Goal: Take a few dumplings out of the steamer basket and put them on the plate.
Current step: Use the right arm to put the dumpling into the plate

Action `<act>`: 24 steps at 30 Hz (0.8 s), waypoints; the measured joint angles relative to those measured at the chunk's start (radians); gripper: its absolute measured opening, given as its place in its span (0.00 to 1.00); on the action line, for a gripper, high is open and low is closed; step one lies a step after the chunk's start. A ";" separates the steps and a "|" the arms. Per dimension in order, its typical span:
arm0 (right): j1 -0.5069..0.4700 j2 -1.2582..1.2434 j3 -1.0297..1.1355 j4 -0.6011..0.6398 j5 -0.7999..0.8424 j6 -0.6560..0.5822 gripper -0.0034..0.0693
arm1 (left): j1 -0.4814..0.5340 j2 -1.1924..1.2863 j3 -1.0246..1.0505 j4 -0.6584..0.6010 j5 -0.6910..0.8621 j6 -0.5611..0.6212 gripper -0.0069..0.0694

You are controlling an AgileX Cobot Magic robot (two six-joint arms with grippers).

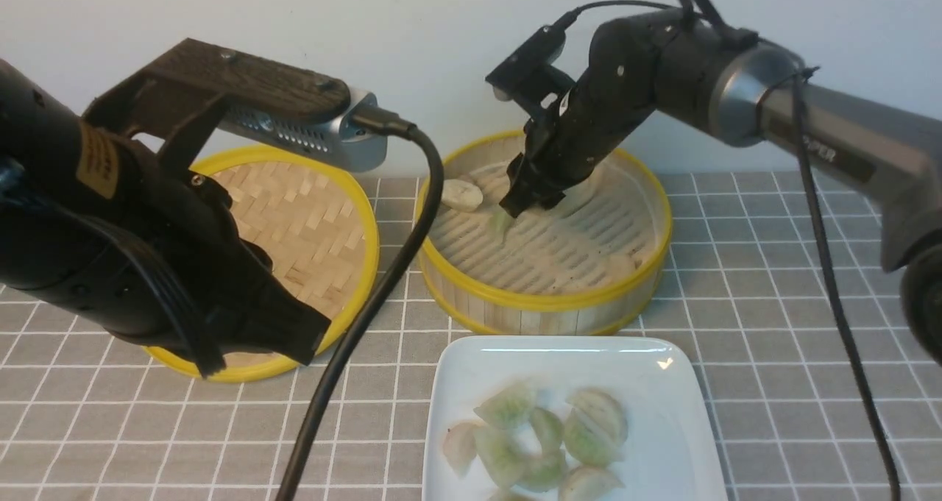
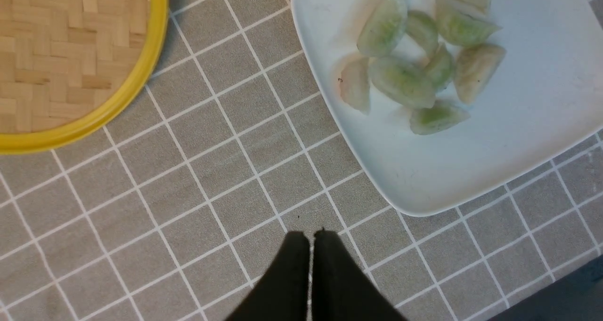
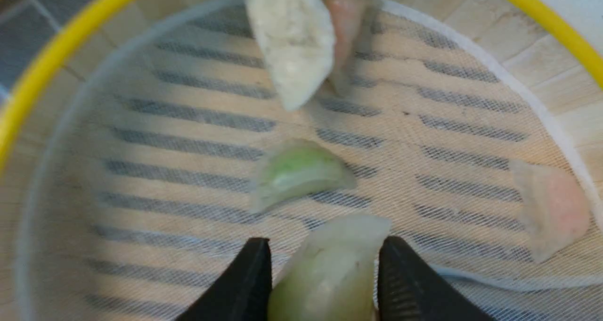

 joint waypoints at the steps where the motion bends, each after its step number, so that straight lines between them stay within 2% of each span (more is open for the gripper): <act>1: 0.000 -0.014 0.000 0.021 0.031 0.003 0.42 | 0.000 0.000 0.000 0.000 0.000 0.000 0.08; 8: 0.000 -0.143 0.000 0.046 0.277 0.068 0.42 | 0.000 0.000 0.000 0.001 0.000 0.000 0.08; 15: 0.000 -0.327 0.174 0.114 0.291 0.122 0.42 | 0.000 0.000 0.000 0.002 0.001 0.000 0.08; 19: 0.000 -0.492 0.488 0.212 0.283 0.128 0.42 | 0.000 0.000 0.000 0.001 0.001 0.005 0.08; 24: 0.000 -0.572 0.809 0.344 0.158 0.137 0.42 | 0.000 0.000 0.000 0.001 0.001 0.011 0.08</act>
